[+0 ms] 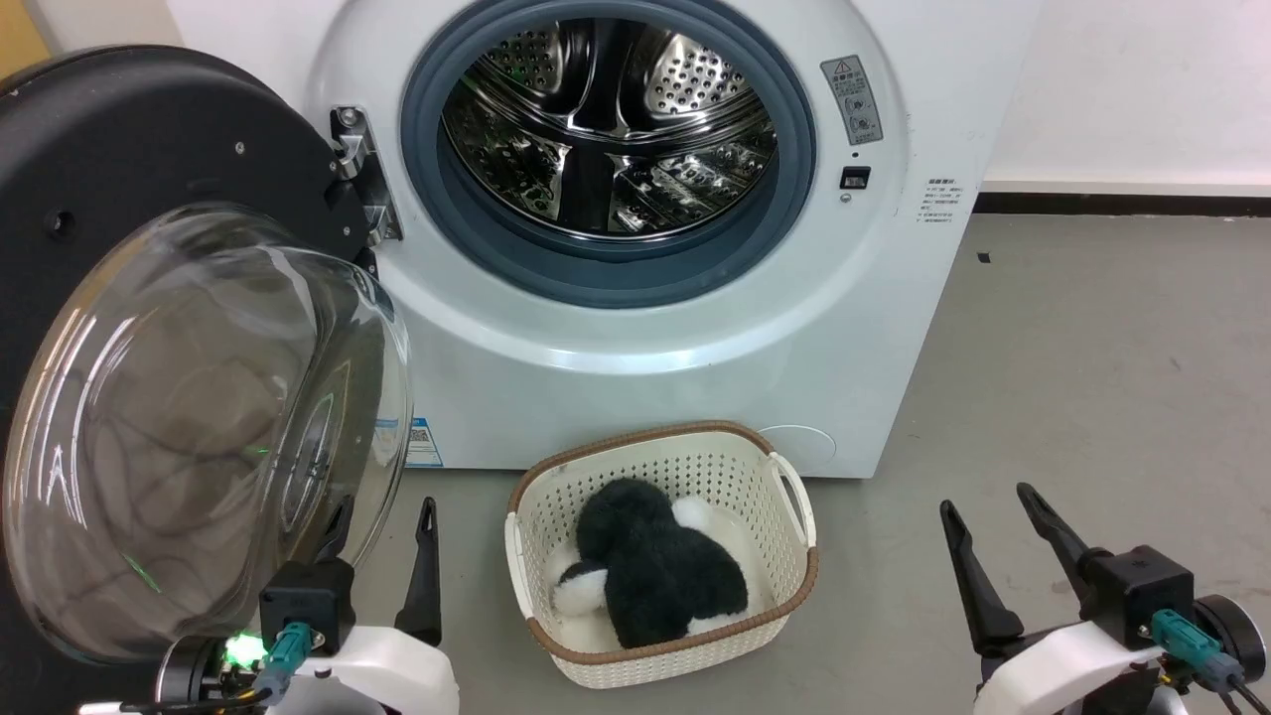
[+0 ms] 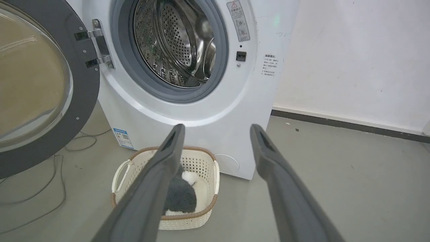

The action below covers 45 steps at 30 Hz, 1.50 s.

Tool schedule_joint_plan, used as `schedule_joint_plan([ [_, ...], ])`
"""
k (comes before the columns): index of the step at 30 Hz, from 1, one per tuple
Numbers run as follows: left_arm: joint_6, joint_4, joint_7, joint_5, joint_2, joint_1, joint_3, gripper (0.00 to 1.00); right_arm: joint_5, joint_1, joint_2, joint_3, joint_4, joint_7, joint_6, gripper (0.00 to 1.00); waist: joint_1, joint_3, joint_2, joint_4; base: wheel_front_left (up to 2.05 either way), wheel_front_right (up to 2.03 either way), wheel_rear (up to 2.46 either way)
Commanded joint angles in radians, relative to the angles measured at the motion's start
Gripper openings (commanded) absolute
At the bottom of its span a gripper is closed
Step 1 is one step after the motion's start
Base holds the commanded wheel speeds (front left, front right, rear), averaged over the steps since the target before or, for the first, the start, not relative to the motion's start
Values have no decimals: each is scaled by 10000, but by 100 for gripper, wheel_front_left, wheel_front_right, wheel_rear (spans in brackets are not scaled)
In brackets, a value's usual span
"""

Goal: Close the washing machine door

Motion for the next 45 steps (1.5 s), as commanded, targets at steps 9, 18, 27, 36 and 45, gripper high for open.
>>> schedule_joint_plan([
  [9,81,73,-278,-140,0,50,-84,100,273,120,8,-18,-30,-283,1,100,0,-6,0,100,0,0,0],
  [18,127,104,-466,-231,-1,83,-147,100,432,201,12,29,-47,-472,1,100,0,-19,0,358,0,0,0],
  [27,160,126,-654,-315,-1,124,-209,100,585,263,15,92,-45,-659,2,100,0,-18,0,729,0,0,0],
  [36,200,155,-842,-416,-1,163,-291,100,697,339,19,149,-32,-847,2,100,0,-28,0,1176,0,0,0],
  [45,239,187,-1030,-512,-1,215,-388,100,808,420,23,226,-18,-1035,3,100,0,-60,0,1686,0,0,0],
])
